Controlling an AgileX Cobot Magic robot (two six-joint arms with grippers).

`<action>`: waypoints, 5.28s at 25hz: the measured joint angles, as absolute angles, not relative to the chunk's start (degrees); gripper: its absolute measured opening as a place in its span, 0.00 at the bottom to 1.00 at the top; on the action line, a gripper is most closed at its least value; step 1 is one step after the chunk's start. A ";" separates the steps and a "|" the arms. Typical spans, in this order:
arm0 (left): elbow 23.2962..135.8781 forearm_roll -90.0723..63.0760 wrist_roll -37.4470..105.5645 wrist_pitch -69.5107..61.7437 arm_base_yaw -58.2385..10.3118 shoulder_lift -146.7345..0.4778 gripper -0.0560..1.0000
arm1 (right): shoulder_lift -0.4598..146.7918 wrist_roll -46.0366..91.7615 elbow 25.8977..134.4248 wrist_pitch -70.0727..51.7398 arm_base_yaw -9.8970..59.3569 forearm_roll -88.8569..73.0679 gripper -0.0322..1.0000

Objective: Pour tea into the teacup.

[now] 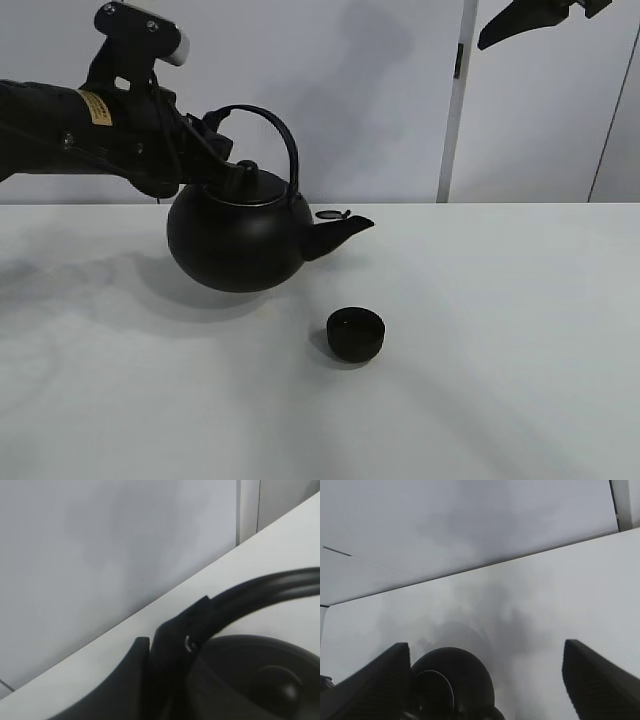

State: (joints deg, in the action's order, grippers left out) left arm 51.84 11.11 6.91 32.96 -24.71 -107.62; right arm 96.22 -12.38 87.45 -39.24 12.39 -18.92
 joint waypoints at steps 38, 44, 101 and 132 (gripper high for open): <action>28.55 -1.42 7.59 58.69 -24.71 -105.48 0.15 | 96.22 -12.38 87.45 -39.19 12.39 -18.92 0.58; 27.87 -0.55 7.59 59.21 -24.71 -107.93 0.15 | 96.22 -12.38 87.45 -39.13 12.39 -18.92 0.58; 21.15 8.39 -9.62 40.90 -24.71 -77.80 0.63 | 96.22 -12.38 87.45 -39.07 12.39 -18.94 0.58; 80.86 -16.82 -3.88 -60.34 -26.42 -84.46 0.71 | 96.22 -11.74 87.45 -40.40 12.39 -16.76 0.58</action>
